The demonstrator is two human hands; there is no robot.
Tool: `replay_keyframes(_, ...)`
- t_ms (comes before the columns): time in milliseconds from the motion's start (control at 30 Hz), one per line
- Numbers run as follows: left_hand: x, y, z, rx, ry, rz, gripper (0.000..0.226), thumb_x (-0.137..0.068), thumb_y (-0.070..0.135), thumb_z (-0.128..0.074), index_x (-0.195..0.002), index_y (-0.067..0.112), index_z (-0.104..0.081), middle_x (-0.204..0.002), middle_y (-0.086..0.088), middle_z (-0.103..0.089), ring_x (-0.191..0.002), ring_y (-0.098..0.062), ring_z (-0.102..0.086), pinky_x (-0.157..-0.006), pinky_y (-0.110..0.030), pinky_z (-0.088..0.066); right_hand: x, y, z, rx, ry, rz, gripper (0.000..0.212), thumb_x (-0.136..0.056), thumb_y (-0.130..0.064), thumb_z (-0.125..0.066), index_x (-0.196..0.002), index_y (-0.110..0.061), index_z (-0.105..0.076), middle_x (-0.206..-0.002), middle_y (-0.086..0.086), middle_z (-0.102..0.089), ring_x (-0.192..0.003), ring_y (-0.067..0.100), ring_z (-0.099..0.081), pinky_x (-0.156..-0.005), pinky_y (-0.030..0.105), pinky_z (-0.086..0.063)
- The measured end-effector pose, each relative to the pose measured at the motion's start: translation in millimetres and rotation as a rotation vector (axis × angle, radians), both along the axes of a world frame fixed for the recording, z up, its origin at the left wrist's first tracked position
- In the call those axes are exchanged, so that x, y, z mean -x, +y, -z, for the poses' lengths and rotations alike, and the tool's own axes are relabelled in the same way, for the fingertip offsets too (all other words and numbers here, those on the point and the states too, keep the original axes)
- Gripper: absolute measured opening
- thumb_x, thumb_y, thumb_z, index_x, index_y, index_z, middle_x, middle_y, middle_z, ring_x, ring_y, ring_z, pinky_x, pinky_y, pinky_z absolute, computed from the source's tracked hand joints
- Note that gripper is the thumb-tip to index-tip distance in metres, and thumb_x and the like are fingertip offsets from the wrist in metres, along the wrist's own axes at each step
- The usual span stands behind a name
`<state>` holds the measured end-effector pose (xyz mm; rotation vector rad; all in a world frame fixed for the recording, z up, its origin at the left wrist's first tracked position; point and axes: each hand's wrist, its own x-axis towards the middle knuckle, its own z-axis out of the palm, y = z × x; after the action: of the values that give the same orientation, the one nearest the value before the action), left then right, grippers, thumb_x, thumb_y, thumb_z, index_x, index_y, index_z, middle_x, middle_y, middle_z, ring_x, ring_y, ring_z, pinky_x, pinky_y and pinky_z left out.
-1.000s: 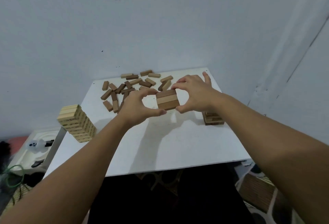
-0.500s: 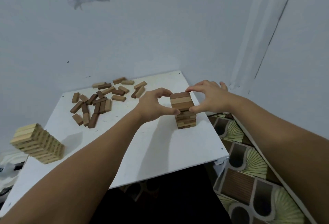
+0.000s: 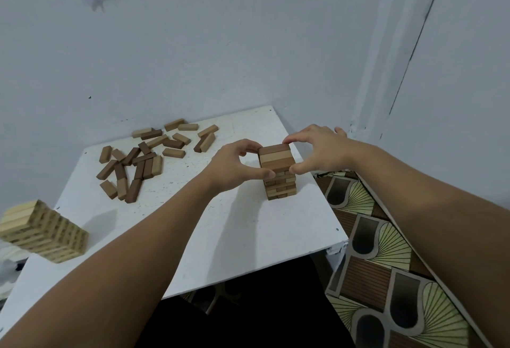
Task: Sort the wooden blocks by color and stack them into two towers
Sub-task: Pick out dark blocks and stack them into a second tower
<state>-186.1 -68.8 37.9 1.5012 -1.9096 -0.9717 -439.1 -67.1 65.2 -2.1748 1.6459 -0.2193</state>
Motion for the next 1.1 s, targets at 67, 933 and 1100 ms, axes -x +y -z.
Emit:
replay_keyframes(67,-0.6,0.7,1.7,-0.014,0.013,-0.001,0.056,-0.069,0.040,-0.095,-0.119,0.036,-0.068,-0.119,0.024,-0.067,-0.121,-0.001,-0.050,-0.096,-0.030,-0.043,-0.3,-0.8,0.4,-0.009,-0.007,-0.001,0.065,-0.082,-0.056,-0.074,-0.141,-0.054,-0.046,-0.151,-0.003,-0.039,-0.145,0.026,-0.031,-0.122,0.058,0.000)
replay_keyframes(933,-6.8,2.0,4.3,-0.123,0.066,0.002,0.064,-0.066,0.036,-0.098,-0.123,0.036,-0.068,-0.124,0.014,-0.064,-0.119,-0.003,-0.053,-0.092,-0.028,-0.045,-1.2,-7.3,2.0,-0.094,-0.041,-0.020,0.076,-0.072,-0.064,-0.073,-0.142,-0.053,-0.045,-0.147,-0.003,-0.044,-0.140,0.026,-0.036,-0.121,0.054,-0.016)
replay_keyframes(1100,-4.7,3.8,2.7,-0.130,0.067,-0.006,0.065,-0.066,0.036,-0.098,-0.123,0.036,-0.069,-0.124,0.013,-0.064,-0.119,-0.003,-0.053,-0.096,-0.030,-0.045,-1.7,-6.2,1.4,-0.076,-0.032,-0.016,0.068,-0.080,-0.054,-0.077,-0.141,-0.052,-0.046,-0.146,-0.004,-0.044,-0.139,0.025,-0.038,-0.121,0.054,-0.015)
